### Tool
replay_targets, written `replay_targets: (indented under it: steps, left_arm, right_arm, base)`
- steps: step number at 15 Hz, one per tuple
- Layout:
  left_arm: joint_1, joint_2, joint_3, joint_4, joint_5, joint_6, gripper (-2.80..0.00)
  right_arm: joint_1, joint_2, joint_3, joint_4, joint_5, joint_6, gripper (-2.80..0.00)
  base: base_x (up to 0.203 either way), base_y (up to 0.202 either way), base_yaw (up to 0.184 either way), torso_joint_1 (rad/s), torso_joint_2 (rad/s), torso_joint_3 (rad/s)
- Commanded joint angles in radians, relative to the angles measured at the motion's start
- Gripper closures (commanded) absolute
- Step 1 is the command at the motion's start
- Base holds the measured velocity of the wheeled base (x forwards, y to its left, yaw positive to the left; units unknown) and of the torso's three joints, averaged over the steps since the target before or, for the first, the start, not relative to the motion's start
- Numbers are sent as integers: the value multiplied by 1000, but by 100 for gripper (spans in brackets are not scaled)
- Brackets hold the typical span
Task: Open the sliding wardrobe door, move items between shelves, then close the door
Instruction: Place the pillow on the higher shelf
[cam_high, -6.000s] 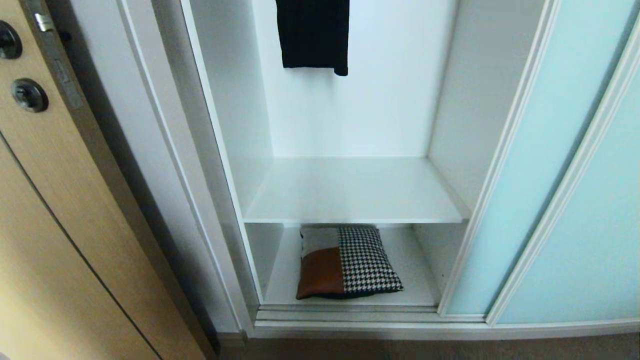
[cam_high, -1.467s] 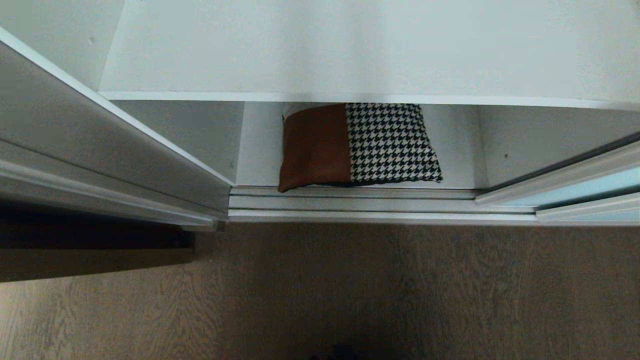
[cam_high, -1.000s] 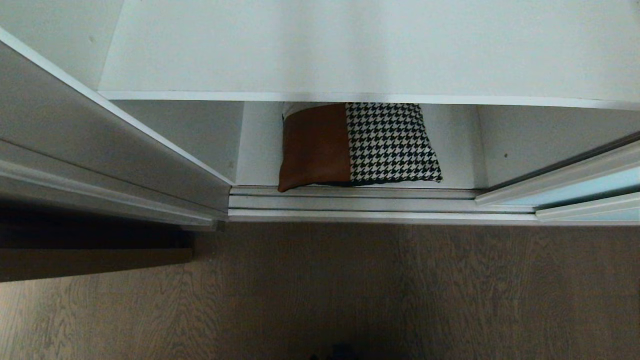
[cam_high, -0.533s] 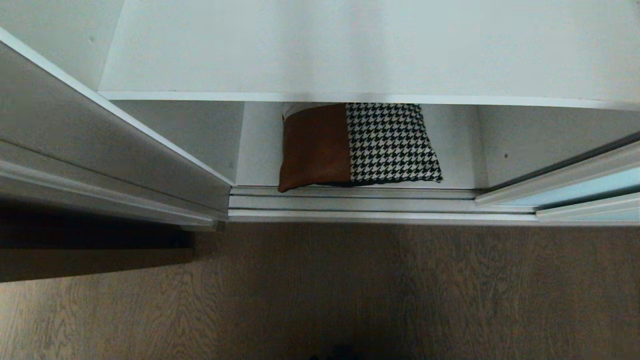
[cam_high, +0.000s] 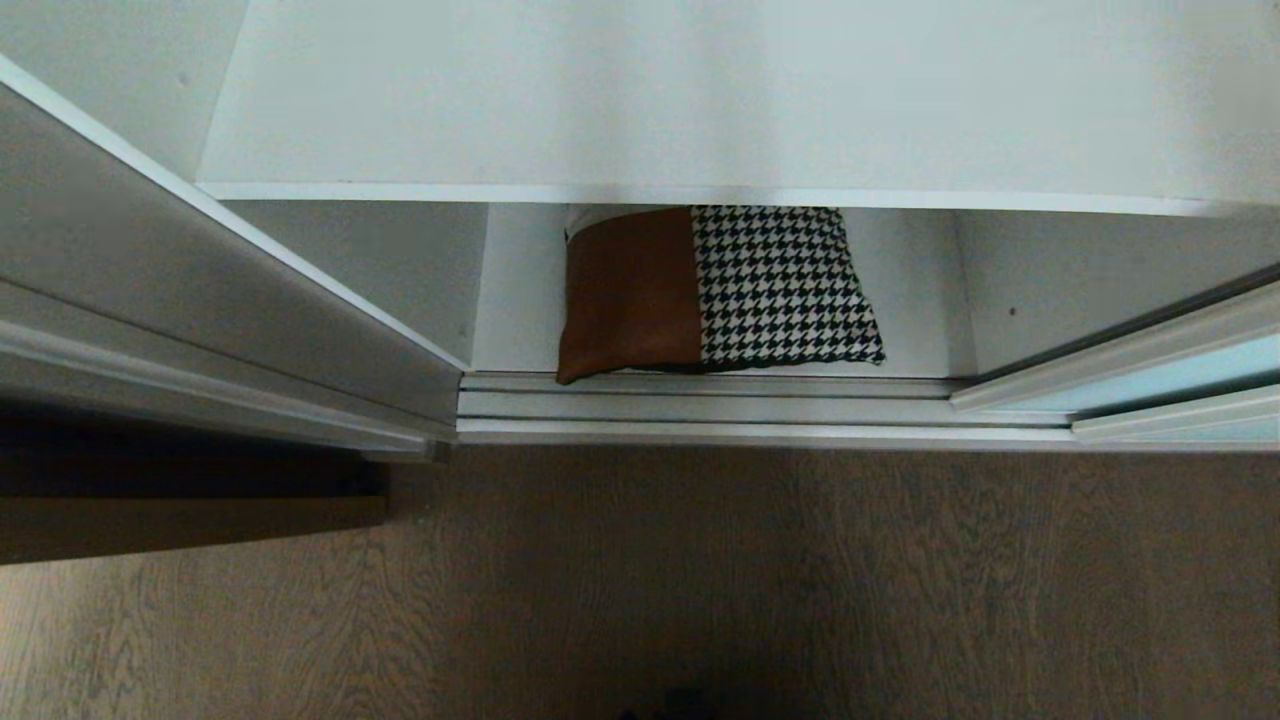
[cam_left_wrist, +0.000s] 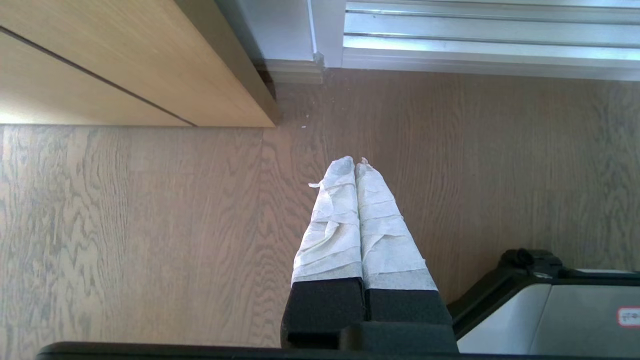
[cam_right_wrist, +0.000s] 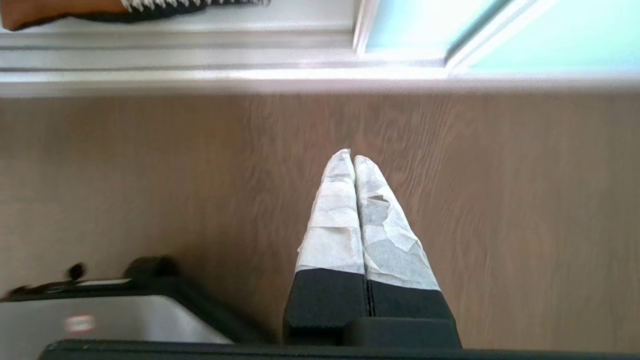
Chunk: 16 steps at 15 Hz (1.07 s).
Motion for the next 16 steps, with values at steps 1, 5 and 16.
replay_targets:
  steps: [1,5,16]
  left_arm:
    - [0,1,2,0,1,-1,0]
    - [0,1,2,0,1,-1,0]
    - [0,1,2,0,1,-1,0]
  right_arm:
    - [3,234,-70,7,3,16,0]
    - [23,523,-116,28,172,54,0]
    - [24,1091,-22,-282,419,-15,0]
  base:
    - [0,0,0,0,0,0]
    - [0,0,0,0,0,0]
    - [0,0,0,0,0,0]
